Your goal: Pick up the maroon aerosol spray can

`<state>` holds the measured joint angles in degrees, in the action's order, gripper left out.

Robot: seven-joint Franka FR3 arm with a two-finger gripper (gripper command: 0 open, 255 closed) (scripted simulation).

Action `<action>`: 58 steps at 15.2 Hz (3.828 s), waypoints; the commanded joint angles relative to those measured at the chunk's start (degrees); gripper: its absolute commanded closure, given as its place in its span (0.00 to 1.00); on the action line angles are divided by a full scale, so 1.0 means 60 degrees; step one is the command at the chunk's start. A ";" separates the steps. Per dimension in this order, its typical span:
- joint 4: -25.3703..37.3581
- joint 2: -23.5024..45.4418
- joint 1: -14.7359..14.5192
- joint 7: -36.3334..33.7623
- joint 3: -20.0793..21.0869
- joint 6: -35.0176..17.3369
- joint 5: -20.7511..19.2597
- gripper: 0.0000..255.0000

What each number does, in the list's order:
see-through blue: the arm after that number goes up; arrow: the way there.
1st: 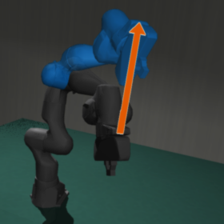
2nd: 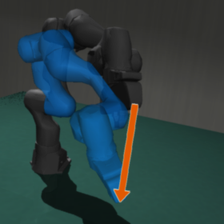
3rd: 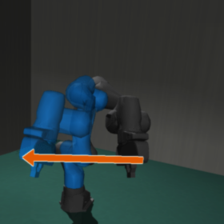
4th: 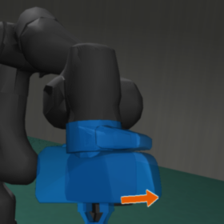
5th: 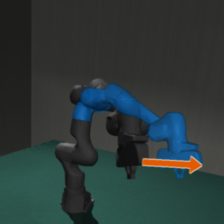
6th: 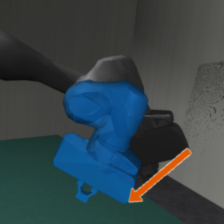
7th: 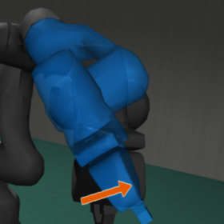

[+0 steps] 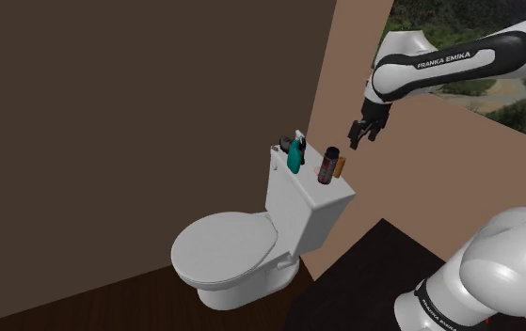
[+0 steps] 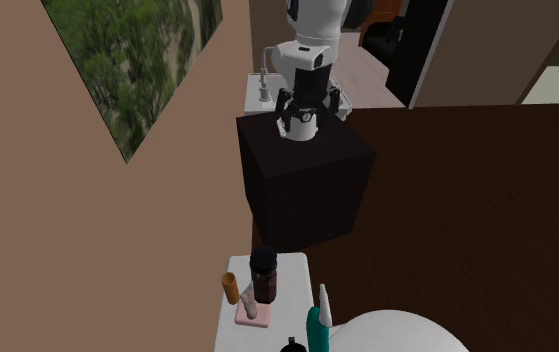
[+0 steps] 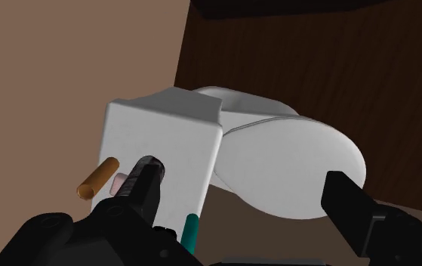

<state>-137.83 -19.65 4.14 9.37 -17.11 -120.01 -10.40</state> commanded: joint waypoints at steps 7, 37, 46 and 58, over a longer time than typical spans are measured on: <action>0.1271 0.2958 0.0012 0.2136 -0.1061 -0.1745 0.1334 0.00; 0.6588 0.9964 0.2273 0.6088 0.0021 -0.2860 0.5229 1.00; 0.6548 0.9693 0.2211 0.6016 -0.0067 -0.2632 0.5128 1.00; 0.6599 0.8704 0.2000 0.5707 -0.0386 -0.1622 0.4702 1.00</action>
<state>-98.29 33.16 16.33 43.88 -19.26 -130.30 18.07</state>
